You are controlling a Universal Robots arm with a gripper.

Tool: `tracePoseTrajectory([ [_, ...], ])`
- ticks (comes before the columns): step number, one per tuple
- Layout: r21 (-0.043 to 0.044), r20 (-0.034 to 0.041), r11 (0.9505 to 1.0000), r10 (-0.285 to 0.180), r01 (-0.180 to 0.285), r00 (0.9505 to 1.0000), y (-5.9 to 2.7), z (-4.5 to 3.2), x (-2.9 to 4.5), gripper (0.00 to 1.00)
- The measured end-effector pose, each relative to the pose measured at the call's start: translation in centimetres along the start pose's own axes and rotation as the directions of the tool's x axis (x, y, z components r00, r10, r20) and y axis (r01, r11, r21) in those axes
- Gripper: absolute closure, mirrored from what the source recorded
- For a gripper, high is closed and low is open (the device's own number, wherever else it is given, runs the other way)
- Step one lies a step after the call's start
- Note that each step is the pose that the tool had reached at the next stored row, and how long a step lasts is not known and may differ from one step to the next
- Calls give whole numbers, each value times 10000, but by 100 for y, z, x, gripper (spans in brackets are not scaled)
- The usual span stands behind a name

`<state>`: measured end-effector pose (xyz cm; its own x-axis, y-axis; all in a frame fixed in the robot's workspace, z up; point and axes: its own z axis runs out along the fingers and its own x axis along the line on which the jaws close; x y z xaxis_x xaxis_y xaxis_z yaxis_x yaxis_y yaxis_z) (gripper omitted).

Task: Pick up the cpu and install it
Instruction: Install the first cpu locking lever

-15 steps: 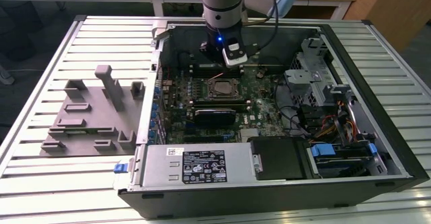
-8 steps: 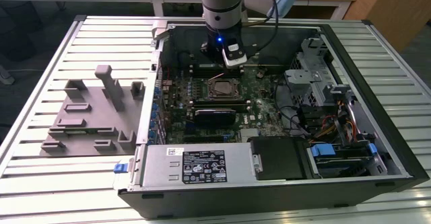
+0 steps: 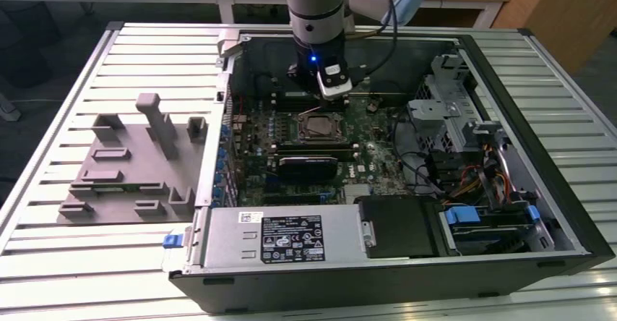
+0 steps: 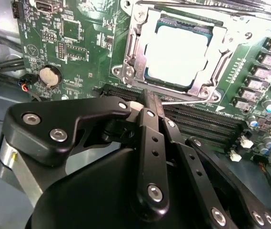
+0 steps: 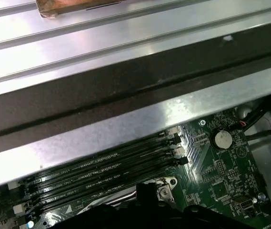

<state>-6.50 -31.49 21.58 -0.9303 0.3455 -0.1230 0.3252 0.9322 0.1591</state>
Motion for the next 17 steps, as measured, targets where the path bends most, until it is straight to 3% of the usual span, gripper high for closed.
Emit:
tracePoseTrajectory([
  [6,60,54,9999,84,-84,10000,54,30,31,89],
  [17,30,151,10000,94,-95,9998,80,75,66,89],
])
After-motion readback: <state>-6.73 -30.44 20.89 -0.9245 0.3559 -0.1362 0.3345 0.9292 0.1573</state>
